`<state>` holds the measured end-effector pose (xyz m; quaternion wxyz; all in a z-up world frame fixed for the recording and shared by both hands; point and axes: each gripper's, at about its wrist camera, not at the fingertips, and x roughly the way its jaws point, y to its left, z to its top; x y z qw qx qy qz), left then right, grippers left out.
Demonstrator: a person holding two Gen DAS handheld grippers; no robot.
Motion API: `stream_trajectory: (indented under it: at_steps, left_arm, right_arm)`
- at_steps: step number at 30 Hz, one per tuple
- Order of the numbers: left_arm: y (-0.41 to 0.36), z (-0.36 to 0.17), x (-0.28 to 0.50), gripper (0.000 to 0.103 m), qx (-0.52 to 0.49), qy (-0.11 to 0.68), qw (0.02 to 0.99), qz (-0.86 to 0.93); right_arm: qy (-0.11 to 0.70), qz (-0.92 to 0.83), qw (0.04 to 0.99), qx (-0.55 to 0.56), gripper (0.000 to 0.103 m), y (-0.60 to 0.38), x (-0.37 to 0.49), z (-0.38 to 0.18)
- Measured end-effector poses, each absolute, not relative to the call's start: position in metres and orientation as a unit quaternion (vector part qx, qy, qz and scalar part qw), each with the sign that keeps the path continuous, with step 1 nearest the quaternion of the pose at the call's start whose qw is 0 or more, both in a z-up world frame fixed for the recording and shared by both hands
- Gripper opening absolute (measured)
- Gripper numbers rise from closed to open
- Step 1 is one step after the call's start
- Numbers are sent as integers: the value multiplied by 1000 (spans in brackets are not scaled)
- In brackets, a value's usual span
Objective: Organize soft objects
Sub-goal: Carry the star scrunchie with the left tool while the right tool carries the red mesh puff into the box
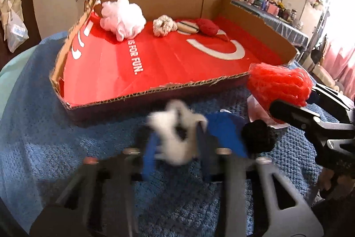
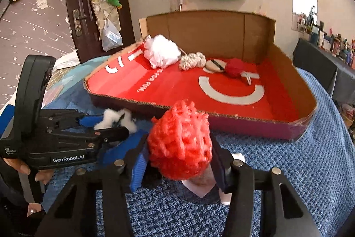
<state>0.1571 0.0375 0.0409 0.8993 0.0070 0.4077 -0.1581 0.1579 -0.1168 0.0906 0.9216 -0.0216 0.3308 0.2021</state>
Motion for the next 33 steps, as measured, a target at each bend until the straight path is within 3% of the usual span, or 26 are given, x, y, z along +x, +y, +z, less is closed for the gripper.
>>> stream_trajectory:
  at_steps: [13, 22, 33]
  left_arm:
    - [50, 44, 153, 20, -19, 402, 900, -167]
    - [55, 57, 146, 11, -26, 389, 904, -174]
    - [58, 75, 138, 10, -27, 367, 912, -181]
  right_arm:
    - [323, 198, 925, -3, 51, -128, 154, 98]
    - [317, 190, 929, -3, 51, -134, 151, 100]
    - [314, 188, 931, 0, 51, -135, 150, 104]
